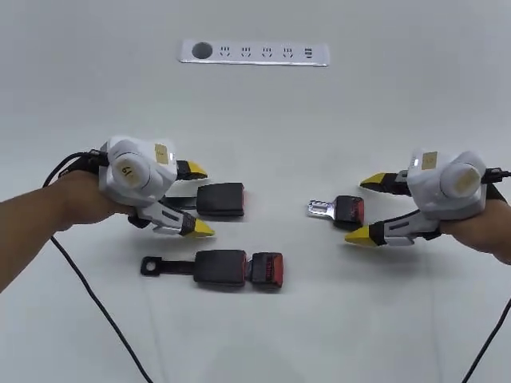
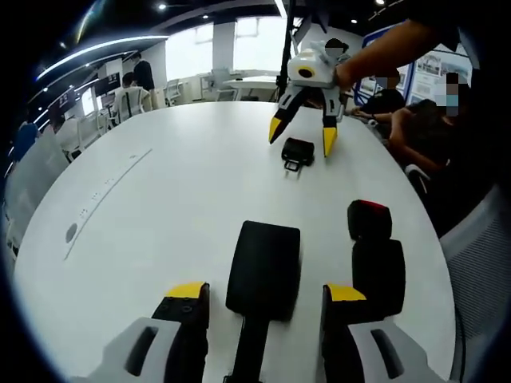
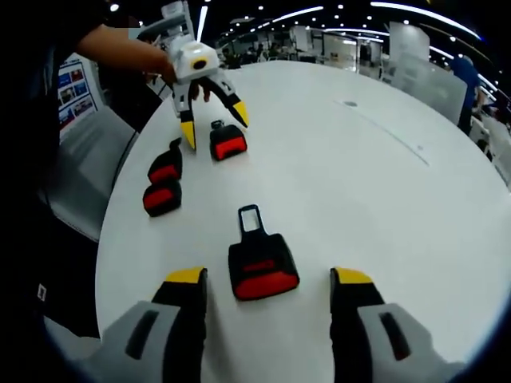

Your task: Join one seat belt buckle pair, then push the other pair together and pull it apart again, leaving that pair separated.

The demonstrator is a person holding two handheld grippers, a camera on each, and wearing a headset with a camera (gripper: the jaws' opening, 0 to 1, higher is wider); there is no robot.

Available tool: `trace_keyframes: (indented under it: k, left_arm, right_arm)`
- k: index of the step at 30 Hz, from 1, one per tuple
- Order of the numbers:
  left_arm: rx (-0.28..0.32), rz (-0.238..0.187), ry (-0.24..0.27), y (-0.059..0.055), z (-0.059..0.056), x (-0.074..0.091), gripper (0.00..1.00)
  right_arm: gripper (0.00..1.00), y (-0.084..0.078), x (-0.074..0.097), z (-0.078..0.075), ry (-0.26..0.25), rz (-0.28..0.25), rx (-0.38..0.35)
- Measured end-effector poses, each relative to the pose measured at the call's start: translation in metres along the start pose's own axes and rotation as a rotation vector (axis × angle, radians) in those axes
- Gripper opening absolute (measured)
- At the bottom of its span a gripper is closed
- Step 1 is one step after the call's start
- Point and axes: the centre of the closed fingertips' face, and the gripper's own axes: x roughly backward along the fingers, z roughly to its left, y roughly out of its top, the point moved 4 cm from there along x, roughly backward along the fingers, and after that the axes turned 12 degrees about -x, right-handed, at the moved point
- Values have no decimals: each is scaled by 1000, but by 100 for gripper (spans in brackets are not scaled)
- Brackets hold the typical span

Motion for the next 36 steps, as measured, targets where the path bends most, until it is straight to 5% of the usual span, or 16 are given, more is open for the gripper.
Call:
trace_keyframes:
  k: [4, 5, 9, 15, 36]
  left_arm:
    - [-19, 25, -28, -6, -1, -6, 48]
    - [-66, -2, -12, -1, 2, -6, 45]
    - [-45, 9, -16, -3, 2, -6, 35]
    - [-84, 4, -29, -3, 0, -7, 34]
    - [-127, 34, -65, -5, 6, -7, 33]
  right_arm:
    - [61, -2, -2, 0, 14, 27, 22]
    - [59, -2, -3, 0, 11, 43, 54]
    - [56, 0, -5, 3, 21, 53, 79]
    - [35, 2, -6, 11, 57, 106, 179]
    - [32, 18, -15, 16, 66, 122, 236]
